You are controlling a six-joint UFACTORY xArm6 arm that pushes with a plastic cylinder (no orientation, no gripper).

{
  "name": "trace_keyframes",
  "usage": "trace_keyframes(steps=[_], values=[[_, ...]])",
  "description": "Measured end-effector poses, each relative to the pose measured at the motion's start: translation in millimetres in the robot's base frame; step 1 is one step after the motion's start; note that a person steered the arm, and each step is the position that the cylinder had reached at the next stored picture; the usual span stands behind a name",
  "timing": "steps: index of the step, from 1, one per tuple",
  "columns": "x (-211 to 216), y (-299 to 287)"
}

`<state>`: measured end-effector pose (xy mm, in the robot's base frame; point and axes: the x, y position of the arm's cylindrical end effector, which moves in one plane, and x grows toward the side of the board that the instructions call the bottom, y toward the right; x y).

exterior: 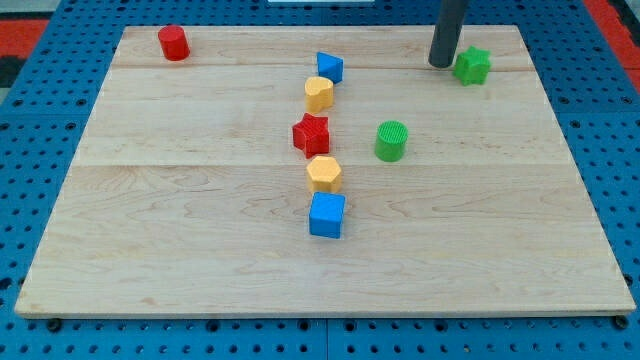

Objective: Place the green star right to the green circle

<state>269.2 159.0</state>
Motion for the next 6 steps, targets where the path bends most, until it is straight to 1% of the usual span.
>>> trace_keyframes(steps=[2,3,4,5,6], values=[[0,1],[1,17],[17,53],[38,39],[54,12]])
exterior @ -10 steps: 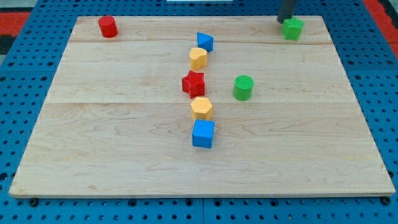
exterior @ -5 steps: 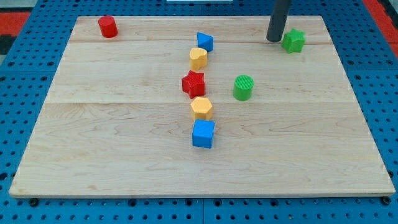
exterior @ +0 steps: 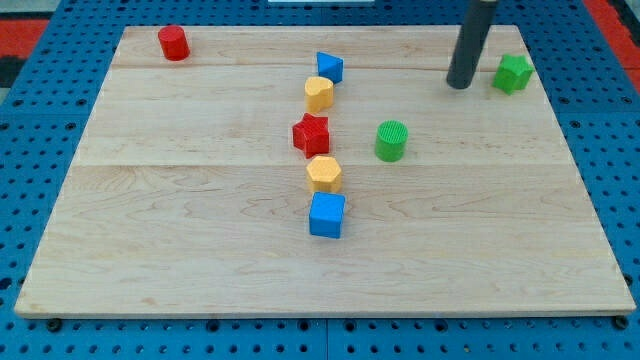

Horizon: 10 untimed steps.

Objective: Place the green star right to the green circle

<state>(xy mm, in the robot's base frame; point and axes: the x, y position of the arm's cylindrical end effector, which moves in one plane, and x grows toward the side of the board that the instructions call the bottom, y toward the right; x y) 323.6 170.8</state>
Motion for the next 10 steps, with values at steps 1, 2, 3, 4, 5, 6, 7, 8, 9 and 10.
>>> trace_keyframes(steps=[1,2,3,4,5,6,7,8,9,10], values=[[35,70],[-1,171],[-14,144],[-54,100],[-44,65],[-20,28],[-1,-16],[20,4],[61,-16],[70,-35]])
